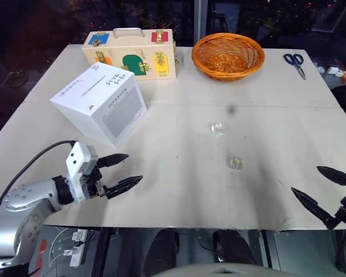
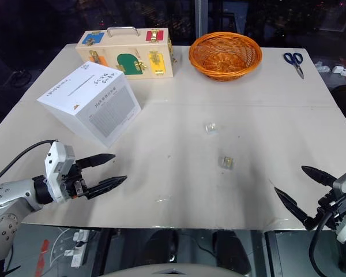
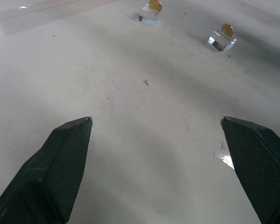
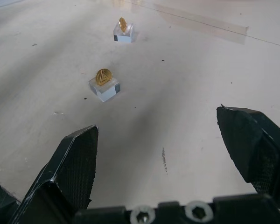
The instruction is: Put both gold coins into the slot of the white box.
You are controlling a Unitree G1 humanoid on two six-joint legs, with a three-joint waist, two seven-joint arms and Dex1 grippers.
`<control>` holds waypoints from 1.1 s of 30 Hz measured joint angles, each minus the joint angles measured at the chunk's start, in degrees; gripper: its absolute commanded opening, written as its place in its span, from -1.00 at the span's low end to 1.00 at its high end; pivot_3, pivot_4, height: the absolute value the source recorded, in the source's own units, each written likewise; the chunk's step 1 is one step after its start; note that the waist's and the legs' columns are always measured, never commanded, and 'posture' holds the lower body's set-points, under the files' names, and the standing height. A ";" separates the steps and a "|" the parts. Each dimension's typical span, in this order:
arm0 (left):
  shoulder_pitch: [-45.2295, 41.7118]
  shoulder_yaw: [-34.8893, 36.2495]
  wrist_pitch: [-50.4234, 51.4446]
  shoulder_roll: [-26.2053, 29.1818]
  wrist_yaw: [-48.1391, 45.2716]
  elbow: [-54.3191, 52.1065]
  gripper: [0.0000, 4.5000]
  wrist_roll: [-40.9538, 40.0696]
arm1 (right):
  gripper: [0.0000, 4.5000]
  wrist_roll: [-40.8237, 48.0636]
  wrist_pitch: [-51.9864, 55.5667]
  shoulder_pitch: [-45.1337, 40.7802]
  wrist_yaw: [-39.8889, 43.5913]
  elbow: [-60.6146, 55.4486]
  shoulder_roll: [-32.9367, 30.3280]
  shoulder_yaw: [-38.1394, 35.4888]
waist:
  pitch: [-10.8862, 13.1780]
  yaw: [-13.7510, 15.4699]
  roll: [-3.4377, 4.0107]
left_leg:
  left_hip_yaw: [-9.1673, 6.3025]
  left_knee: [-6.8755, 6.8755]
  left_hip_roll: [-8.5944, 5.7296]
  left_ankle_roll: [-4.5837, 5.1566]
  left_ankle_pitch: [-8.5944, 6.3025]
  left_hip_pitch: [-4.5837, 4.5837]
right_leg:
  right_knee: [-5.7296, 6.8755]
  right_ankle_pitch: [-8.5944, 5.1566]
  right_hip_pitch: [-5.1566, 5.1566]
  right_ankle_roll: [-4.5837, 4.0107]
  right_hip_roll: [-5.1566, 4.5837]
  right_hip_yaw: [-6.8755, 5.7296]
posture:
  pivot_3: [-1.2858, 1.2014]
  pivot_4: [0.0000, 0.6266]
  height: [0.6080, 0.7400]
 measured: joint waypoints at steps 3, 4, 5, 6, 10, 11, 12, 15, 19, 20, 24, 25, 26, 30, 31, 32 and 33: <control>-2.70 -1.03 0.38 0.05 -1.29 1.26 1.00 -1.17 | 0.98 -0.95 4.47 -4.79 -9.45 -2.51 -0.77 6.45 | -0.06 -0.12 -0.12 | -0.01 -0.01 0.05 0.00 0.00 0.06 | 0.05 0.00 0.01 -0.01 0.05 0.01 | 0.03 -0.52 0.79; -4.79 -2.03 0.50 0.03 -1.75 1.40 1.00 -1.94 | 0.98 -1.04 6.38 -7.39 -13.05 -4.27 -1.00 10.43 | -0.05 -0.23 -0.15 | -0.03 0.03 0.07 -0.01 0.00 0.01 | 0.06 0.00 -0.05 0.00 0.10 0.01 | 0.03 -0.52 0.79; -7.14 -3.09 0.46 0.11 -3.10 1.20 1.00 -3.21 | 0.98 0.36 11.18 -12.82 -20.75 -7.36 -1.73 17.14 | -0.04 -0.46 -0.15 | -0.01 0.02 0.09 -0.01 0.01 0.01 | 0.07 0.02 -0.09 -0.02 0.12 0.06 | 0.03 -0.52 0.79; -7.56 -3.31 0.45 0.11 -3.28 1.17 1.00 -3.40 | 0.98 0.75 11.97 -13.63 -21.78 -7.76 -1.79 18.07 | -0.05 -0.55 -0.16 | 0.00 0.02 0.09 -0.01 0.01 0.03 | 0.07 0.02 -0.08 -0.01 0.13 0.08 | 0.03 -0.52 0.79; -11.14 -6.18 -0.86 0.26 -6.70 -0.70 1.00 -4.68 | 0.98 9.85 24.01 -25.07 -37.67 -10.01 -0.98 30.94 | -0.01 -0.28 -0.18 | -0.05 -0.08 0.05 0.00 0.00 -0.23 | -0.07 0.02 -0.24 -0.05 0.11 0.03 | 0.03 -0.52 0.79; -13.03 -7.84 -0.77 0.60 -7.58 -0.55 1.00 -4.79 | 0.98 11.64 27.36 -28.60 -41.14 -9.56 0.85 33.42 | 0.02 -0.27 -0.27 | -0.13 -0.07 0.06 -0.01 0.00 -0.36 | -0.07 0.02 -0.31 -0.06 0.13 -0.05 | 0.03 -0.52 0.79; -14.39 -9.00 -0.82 0.82 -8.41 -0.92 1.00 -5.00 | 0.88 13.11 29.75 -30.63 -43.34 -9.58 2.43 35.35 | 0.02 -0.23 -0.27 | -0.17 -0.03 0.05 -0.01 0.00 -0.55 | -0.07 0.03 -0.50 -0.05 0.11 -0.09 | 0.03 -0.52 0.79; -16.34 -12.14 -0.91 1.61 -10.16 -0.95 1.00 -5.16 | 0.41 16.58 36.20 -32.91 -47.99 -9.17 5.89 36.58 | 0.03 -0.16 -0.25 | -0.19 0.00 0.01 -0.01 0.00 -0.83 | -0.08 0.04 -0.70 -0.04 0.04 -0.13 | 0.03 -0.52 0.79; -19.23 -15.53 -0.56 1.58 -9.89 -0.92 1.00 -4.99 | 0.41 17.22 41.55 -36.22 -51.03 -7.14 6.80 37.42 | 0.03 -0.36 -0.26 | -0.20 0.02 0.01 0.00 0.00 -0.78 | -0.02 0.04 -0.69 -0.03 0.07 -0.14 | 0.03 -0.52 0.79; -19.50 -15.70 -0.51 1.58 -9.81 -0.92 1.00 -5.00 | 0.41 17.22 42.07 -36.53 -51.24 -6.85 7.00 37.57 | 0.03 -0.39 -0.25 | -0.20 0.02 0.02 0.00 0.00 -0.77 | -0.01 0.04 -0.70 -0.03 0.08 -0.13 | 0.03 -0.52 0.79; -19.86 -17.03 -0.25 1.59 -9.31 -0.93 1.00 -4.99 | 0.03 16.26 45.44 -38.39 -52.69 -4.46 8.47 38.80 | 0.05 -0.60 -0.23 | -0.18 0.02 0.04 0.00 -0.01 -0.77 | 0.00 0.04 -0.72 -0.03 0.12 -0.10 | 0.03 -0.52 0.79; -19.88 -17.15 -0.13 1.59 -9.25 -0.95 1.00 -4.99 | 0.03 16.15 45.83 -38.93 -52.88 -4.40 8.66 38.83 | 0.06 -0.59 -0.22 | -0.16 0.02 0.04 0.00 0.00 -0.77 | 0.01 0.04 -0.73 -0.03 0.12 -0.09 | 0.03 -0.52 0.79; -19.90 -17.19 0.07 1.61 -9.08 -0.96 1.00 -5.01 | 0.03 15.94 46.63 -40.11 -53.38 -4.39 9.25 38.79 | 0.05 -0.58 -0.22 | -0.17 0.02 0.04 0.00 0.00 -0.77 | 0.01 0.04 -0.73 -0.03 0.12 -0.09 | 0.03 -0.52 0.79; -20.13 -17.24 0.32 1.94 -8.46 -1.03 1.00 -5.03 | 0.03 15.72 48.97 -42.88 -54.11 -4.40 10.99 38.67 | 0.06 -0.44 -0.22 | -0.18 0.02 0.04 0.00 -0.01 -0.82 | 0.00 0.04 -0.77 -0.03 0.12 -0.11 | 0.03 -0.52 0.79; -20.12 -17.24 0.38 2.03 -8.29 -1.07 1.00 -5.03 | 0.03 15.56 49.66 -43.13 -54.27 -4.40 11.35 38.60 | 0.05 -0.43 -0.22 | -0.18 0.02 0.04 0.00 0.00 -0.85 | 0.00 0.04 -0.80 -0.03 0.11 -0.11 | 0.03 -0.52 0.79; -20.13 -17.24 0.47 2.05 -8.10 -1.40 1.00 -5.04 | 0.03 15.23 50.32 -43.35 -54.52 -4.41 11.96 38.53 | 0.05 -0.45 -0.22 | -0.17 0.02 0.04 0.00 0.00 -0.87 | 0.00 0.04 -0.82 -0.03 0.11 -0.10 | 0.03 -0.52 0.79; -20.13 -17.24 0.57 2.08 -8.00 -1.91 1.00 -5.07 | 0.03 14.97 50.98 -43.48 -54.73 -4.41 12.17 38.51 | 0.05 -0.47 -0.22 | -0.16 0.02 0.04 0.00 0.00 -0.87 | 0.00 0.04 -0.82 -0.03 0.11 -0.09 | 0.03 -0.52 0.79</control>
